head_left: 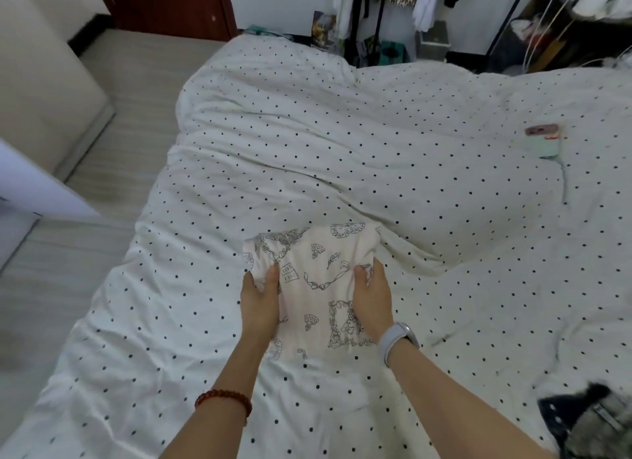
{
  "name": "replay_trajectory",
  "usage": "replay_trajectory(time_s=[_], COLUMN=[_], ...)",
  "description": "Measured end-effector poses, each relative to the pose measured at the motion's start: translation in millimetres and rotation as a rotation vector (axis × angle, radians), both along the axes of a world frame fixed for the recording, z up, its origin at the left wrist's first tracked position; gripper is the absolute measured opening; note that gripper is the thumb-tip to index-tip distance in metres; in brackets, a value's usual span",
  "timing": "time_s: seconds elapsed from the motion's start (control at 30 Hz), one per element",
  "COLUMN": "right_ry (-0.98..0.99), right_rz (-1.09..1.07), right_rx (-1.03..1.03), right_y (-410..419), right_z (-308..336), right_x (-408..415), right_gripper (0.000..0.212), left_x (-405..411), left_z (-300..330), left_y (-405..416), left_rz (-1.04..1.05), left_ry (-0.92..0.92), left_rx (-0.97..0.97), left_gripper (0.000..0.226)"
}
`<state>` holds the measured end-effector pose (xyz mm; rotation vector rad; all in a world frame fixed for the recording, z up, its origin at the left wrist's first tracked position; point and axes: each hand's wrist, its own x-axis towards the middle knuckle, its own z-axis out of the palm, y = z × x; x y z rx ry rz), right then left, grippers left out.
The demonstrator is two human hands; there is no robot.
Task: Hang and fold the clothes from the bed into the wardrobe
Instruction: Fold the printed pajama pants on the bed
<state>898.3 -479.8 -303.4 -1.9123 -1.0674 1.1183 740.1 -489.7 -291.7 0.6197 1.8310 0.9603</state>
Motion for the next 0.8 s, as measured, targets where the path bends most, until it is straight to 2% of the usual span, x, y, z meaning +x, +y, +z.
replay_trajectory(time_s=[0.07, 0.23, 0.43, 0.5, 0.63, 0.8], right_ry=[-0.079, -0.185, -0.216, -0.228, -0.211, -0.201], right_rz=[0.038, 0.162, 0.369, 0.449, 0.632, 0.816], right_rx=[0.023, 0.093, 0.246, 0.262, 0.278, 0.437], right_y=[-20, -67, -149, -179, -225, -252], right_z=[12, 32, 57, 61, 74, 107], right_x=[-5, -25, -68, -87, -135, -233], right_gripper=[0.043, 0.046, 0.045, 0.044, 0.045, 0.044], left_x=[2, -8, -38, -54, -101, -193], left_z=[17, 43, 66, 72, 83, 114], left_y=[-21, -73, -170, -204, -258, -303], left_rz=[0.015, 0.068, 0.132, 0.139, 0.144, 0.167], left_ry=[0.067, 0.155, 0.337, 0.404, 0.493, 0.566], left_rx=[0.036, 0.078, 0.1, 0.098, 0.156, 0.188], left_gripper=[0.062, 0.062, 0.028, 0.028, 0.031, 0.023])
